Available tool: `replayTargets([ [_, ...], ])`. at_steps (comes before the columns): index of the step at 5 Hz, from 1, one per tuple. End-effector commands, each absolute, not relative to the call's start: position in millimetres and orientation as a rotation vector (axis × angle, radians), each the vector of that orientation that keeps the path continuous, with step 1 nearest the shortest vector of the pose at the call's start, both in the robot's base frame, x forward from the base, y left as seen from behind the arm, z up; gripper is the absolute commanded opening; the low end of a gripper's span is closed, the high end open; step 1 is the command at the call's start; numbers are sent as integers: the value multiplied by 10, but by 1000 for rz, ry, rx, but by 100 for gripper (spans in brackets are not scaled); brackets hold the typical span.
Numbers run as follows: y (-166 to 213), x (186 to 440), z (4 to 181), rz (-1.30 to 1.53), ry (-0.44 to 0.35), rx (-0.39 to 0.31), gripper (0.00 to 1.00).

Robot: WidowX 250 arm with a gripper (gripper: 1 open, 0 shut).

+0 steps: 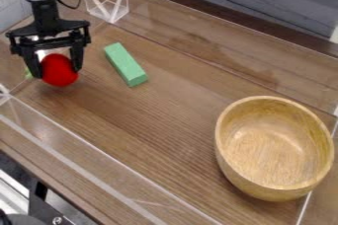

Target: Move the red object to the left side of the table

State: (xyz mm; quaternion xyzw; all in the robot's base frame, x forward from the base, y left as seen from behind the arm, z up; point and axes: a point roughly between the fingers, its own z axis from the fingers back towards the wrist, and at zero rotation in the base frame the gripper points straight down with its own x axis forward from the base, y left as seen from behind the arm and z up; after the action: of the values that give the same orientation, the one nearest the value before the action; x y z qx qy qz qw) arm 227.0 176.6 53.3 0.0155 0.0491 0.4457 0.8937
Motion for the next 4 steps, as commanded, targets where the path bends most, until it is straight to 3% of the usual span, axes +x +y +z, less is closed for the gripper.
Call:
replayTargets([
  [1,1867,2387,845,956,24,32,100],
  [2,1908,2440,913,981,26,21,100],
  [3,1994,2443,875,1009,32,21,0],
  [4,1838,2481,994,915,24,8,100],
])
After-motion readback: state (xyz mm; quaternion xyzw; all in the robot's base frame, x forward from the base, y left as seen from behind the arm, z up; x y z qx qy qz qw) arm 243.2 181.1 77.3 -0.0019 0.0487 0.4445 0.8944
